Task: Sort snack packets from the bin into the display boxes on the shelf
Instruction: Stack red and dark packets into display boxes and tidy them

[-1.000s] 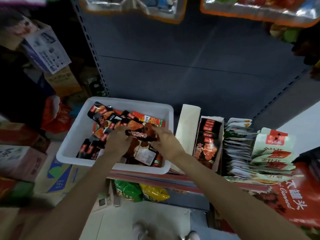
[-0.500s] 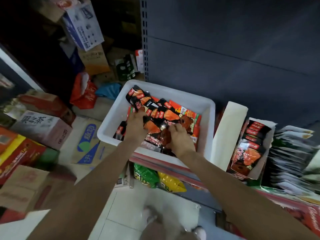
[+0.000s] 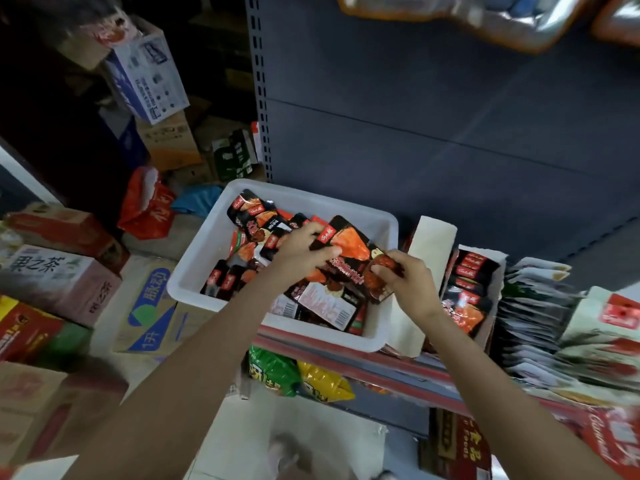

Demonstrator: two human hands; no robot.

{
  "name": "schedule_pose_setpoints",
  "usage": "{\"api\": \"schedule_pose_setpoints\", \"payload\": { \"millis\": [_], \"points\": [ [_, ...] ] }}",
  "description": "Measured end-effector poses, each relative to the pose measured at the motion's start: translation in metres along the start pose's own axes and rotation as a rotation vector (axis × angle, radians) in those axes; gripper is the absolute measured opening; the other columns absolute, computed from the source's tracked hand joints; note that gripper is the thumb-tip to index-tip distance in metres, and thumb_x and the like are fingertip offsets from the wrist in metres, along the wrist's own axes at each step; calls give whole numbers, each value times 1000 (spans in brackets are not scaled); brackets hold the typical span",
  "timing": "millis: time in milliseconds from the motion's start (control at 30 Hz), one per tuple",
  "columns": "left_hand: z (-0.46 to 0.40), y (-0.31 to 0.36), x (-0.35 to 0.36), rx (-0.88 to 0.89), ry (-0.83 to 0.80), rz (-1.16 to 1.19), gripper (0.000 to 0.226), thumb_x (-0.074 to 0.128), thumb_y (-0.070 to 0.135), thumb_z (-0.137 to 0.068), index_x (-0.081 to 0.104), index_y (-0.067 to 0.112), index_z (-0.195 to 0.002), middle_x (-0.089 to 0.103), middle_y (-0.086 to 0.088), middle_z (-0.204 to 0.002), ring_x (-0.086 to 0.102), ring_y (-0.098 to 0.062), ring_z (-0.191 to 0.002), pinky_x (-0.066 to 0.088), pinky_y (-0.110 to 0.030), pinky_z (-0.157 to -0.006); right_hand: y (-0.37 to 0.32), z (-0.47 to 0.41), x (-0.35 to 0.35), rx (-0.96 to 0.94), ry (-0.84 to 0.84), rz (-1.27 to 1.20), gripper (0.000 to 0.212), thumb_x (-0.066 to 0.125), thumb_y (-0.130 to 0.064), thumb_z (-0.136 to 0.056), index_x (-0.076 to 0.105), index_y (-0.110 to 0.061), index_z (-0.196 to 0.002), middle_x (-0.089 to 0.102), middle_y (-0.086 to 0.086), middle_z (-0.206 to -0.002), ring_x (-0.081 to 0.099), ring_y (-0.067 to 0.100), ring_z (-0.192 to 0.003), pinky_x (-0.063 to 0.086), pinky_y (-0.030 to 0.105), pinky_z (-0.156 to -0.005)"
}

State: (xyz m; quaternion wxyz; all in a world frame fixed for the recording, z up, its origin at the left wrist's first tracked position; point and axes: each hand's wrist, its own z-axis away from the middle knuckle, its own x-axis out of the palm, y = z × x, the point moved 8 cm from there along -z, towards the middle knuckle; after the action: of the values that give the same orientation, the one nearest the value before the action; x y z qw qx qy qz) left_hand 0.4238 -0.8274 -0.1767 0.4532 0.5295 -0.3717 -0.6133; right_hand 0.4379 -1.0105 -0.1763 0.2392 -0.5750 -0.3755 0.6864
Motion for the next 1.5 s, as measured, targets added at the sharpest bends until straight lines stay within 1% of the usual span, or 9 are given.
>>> {"api": "schedule_pose_setpoints", "payload": {
  "millis": [200, 300, 400, 467, 500, 600, 733, 1100, 1500],
  "points": [
    [-24, 53, 85, 144, -82, -236, 39, 69, 16, -84, 60, 5, -121, 64, -6, -119, 58, -17, -112, 42, -29, -98, 31, 23, -83, 42, 151, 173, 7, 67, -12, -86, 65, -9, -92, 63, -2, -79, 60, 15, -73, 39, 7, -58],
    [-26, 83, 123, 234, -72, -299, 27, 69, 14, -84, 63, 4, -109, 68, -5, -102, 61, -18, -94, 44, -24, -80, 39, 32, -115, 50, 207, 238, 21, 66, -5, -84, 64, -9, -105, 66, 0, -92, 60, 15, -83, 36, 13, -66],
    [-23, 105, 154, 317, -67, -370, 10, 66, 11, -85, 61, 4, -90, 58, -1, -76, 52, -16, -71, 31, -20, -61, 60, 35, -135, 129, 190, 274, 16, 64, -5, -85, 54, -14, -79, 59, -1, -74, 57, 23, -76, 34, 15, -54],
    [-24, 109, 172, 345, -100, -440, 11, 65, 12, -87, 62, 4, -94, 60, -2, -79, 55, -17, -74, 31, -20, -62, 71, 36, -136, 173, 100, 372, 20, 65, -9, -86, 50, -15, -75, 58, 0, -73, 55, 25, -76, 33, 16, -54],
    [-24, 110, 181, 348, -125, -465, 14, 64, 12, -88, 63, 5, -100, 63, -3, -84, 58, -18, -79, 35, -20, -66, 73, 37, -135, 184, 71, 400, 10, 65, -12, -87, 56, -11, -84, 63, 5, -83, 58, 26, -82, 31, 16, -55],
    [-29, 106, 201, 335, -192, -545, 20, 63, 10, -88, 63, 12, -108, 66, -8, -96, 63, -23, -89, 49, -31, -78, 72, 35, -141, 116, 135, 334, 30, 65, -13, -86, 54, -6, -113, 62, 5, -101, 58, 19, -91, 36, 19, -71],
    [-31, 104, 214, 323, -287, -672, 18, 59, 5, -88, 65, 14, -103, 63, -10, -96, 62, -25, -85, 53, -42, -79, 63, 33, -148, 15, 191, 327, 20, 62, -7, -87, 58, -9, -106, 67, 8, -93, 62, 21, -80, 47, 29, -69],
    [-23, 85, 215, 270, -239, -633, 17, 52, 6, -92, 61, 14, -104, 68, -2, -95, 64, -17, -90, 53, -39, -82, 87, 34, -120, 49, -36, 578, 26, 54, -4, -89, 58, -9, -113, 61, 13, -107, 61, 32, -97, 52, 41, -79],
    [-7, 22, 81, 148, 128, -595, 21, 58, 16, -91, 60, 12, -111, 62, -4, -110, 58, -19, -101, 51, -36, -86, 25, 15, -32, -83, -75, 218, 31, 57, -11, -91, 56, -12, -123, 57, 8, -120, 56, 20, -109, 45, 27, -92]
  ]
}}
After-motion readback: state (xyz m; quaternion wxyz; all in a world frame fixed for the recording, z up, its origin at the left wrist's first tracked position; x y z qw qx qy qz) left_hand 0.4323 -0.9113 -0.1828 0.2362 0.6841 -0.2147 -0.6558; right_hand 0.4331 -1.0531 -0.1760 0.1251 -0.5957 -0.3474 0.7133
